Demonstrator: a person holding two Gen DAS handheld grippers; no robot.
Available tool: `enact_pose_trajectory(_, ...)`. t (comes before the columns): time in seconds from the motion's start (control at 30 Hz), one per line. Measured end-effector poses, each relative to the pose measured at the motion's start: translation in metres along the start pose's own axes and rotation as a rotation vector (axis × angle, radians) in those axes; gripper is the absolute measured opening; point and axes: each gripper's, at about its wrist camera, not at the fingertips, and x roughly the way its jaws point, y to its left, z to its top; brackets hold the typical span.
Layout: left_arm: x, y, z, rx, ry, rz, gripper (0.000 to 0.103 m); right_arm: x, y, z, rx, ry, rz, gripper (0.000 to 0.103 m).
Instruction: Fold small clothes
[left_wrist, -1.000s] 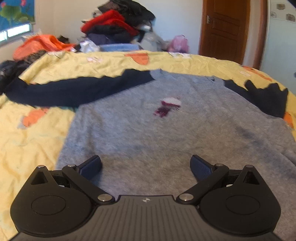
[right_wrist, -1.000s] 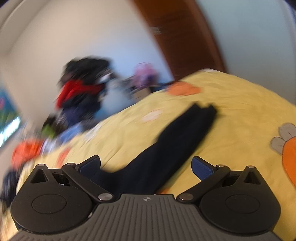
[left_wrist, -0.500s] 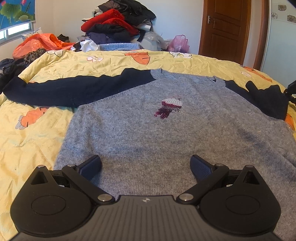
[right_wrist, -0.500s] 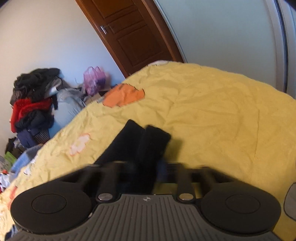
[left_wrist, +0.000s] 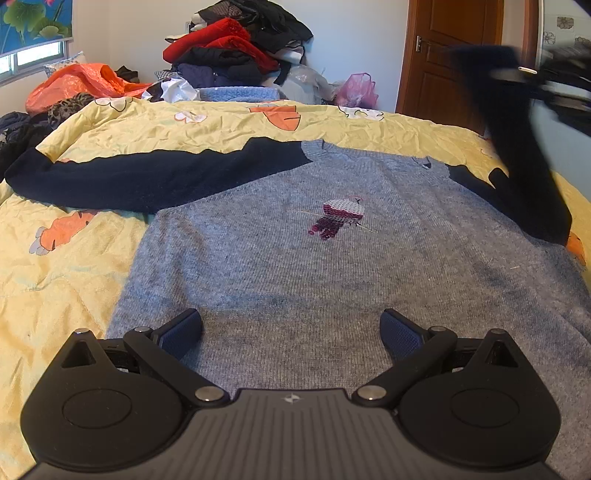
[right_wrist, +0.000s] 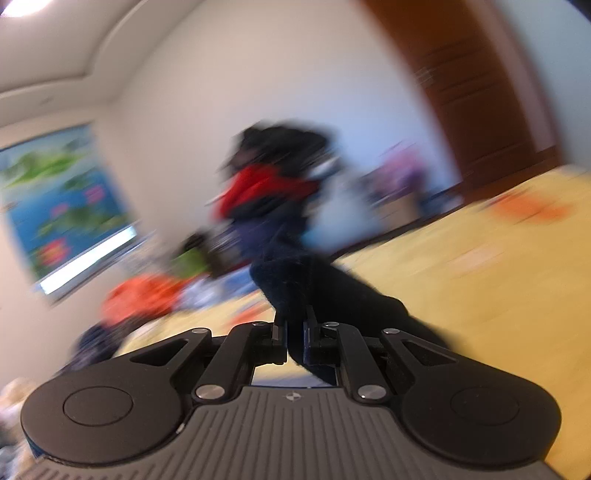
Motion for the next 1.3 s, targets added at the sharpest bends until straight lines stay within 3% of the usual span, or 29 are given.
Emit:
enact_pose_trajectory(0.07,0.000,0.000,0.000,0.002,0.001,0.001,0.103,0.030,0.032,-0.026,-0.028,0.094,0.057,0.017)
enact_pose_trajectory(0.13,-0.001,0.000,0.000,0.004,0.001,0.001,0.103,0.056,0.055,-0.051,-0.020,0.231,0.093,0.036)
enact_pose_trajectory(0.17,-0.001,0.000,-0.001,0.004,0.000,0.001,0.103,0.059,0.064,-0.061,0.004,0.273,0.118,0.059)
enact_pose_trajectory(0.2,-0.001,0.001,-0.001,0.002,-0.001,0.000,0.103,0.057,0.068,-0.068,0.026,0.283,0.137,0.071)
enact_pose_trajectory(0.3,-0.002,0.002,-0.001,-0.009,-0.005,-0.008,0.103,0.025,0.069,-0.072,0.032,0.220,0.145,0.071)
enact_pose_trajectory(0.4,-0.009,0.008,0.005,-0.052,-0.020,-0.049,0.103,-0.014,0.043,-0.066,0.075,0.168,0.095,0.071)
enact_pose_trajectory(0.53,-0.015,0.029,0.050,-0.304,-0.042,-0.325,0.103,-0.064,-0.009,-0.058,0.171,0.081,-0.005,0.079)
enact_pose_trajectory(0.6,0.002,0.029,0.076,-0.374,-0.005,-0.416,0.103,-0.080,-0.032,-0.060,0.226,0.045,-0.050,0.081)
enact_pose_trajectory(0.63,0.015,0.027,0.086,-0.383,0.015,-0.424,0.103,-0.083,-0.040,-0.061,0.251,0.039,-0.063,0.081)
enact_pose_trajectory(0.7,0.044,0.014,0.099,-0.357,0.078,-0.356,0.103,-0.085,-0.051,-0.064,0.282,0.036,-0.088,0.081)
enact_pose_trajectory(0.73,0.060,0.009,0.103,-0.346,0.136,-0.310,0.100,-0.084,-0.052,-0.065,0.290,0.035,-0.095,0.081)
enact_pose_trajectory(0.8,0.084,-0.001,0.106,-0.324,0.238,-0.273,0.083,-0.084,-0.057,-0.067,0.301,0.038,-0.087,0.081)
enact_pose_trajectory(0.83,0.083,-0.009,0.108,-0.271,0.208,-0.240,0.079,-0.084,-0.058,-0.067,0.304,0.034,-0.081,0.082)
enact_pose_trajectory(0.87,0.084,-0.016,0.110,-0.220,0.206,-0.208,0.055,-0.085,-0.059,-0.068,0.306,0.029,-0.074,0.085)
enact_pose_trajectory(0.93,0.085,-0.030,0.112,-0.138,0.213,-0.150,0.037,-0.088,-0.061,-0.070,0.309,0.020,-0.068,0.093)
enact_pose_trajectory(0.97,0.085,-0.033,0.113,-0.110,0.212,-0.137,0.022,-0.087,-0.063,-0.071,0.309,0.018,-0.068,0.094)
enact_pose_trajectory(1.03,0.079,-0.032,0.119,-0.098,0.204,-0.157,0.004,-0.087,-0.069,-0.071,0.316,0.023,-0.078,0.094)
enact_pose_trajectory(1.2,0.029,0.005,0.140,-0.113,0.018,-0.114,0.004,-0.085,-0.078,-0.061,0.315,0.014,-0.077,0.094)
enact_pose_trajectory(1.3,0.023,0.038,0.133,-0.165,0.046,-0.091,0.004,-0.086,-0.083,-0.052,0.284,0.005,-0.084,0.098)
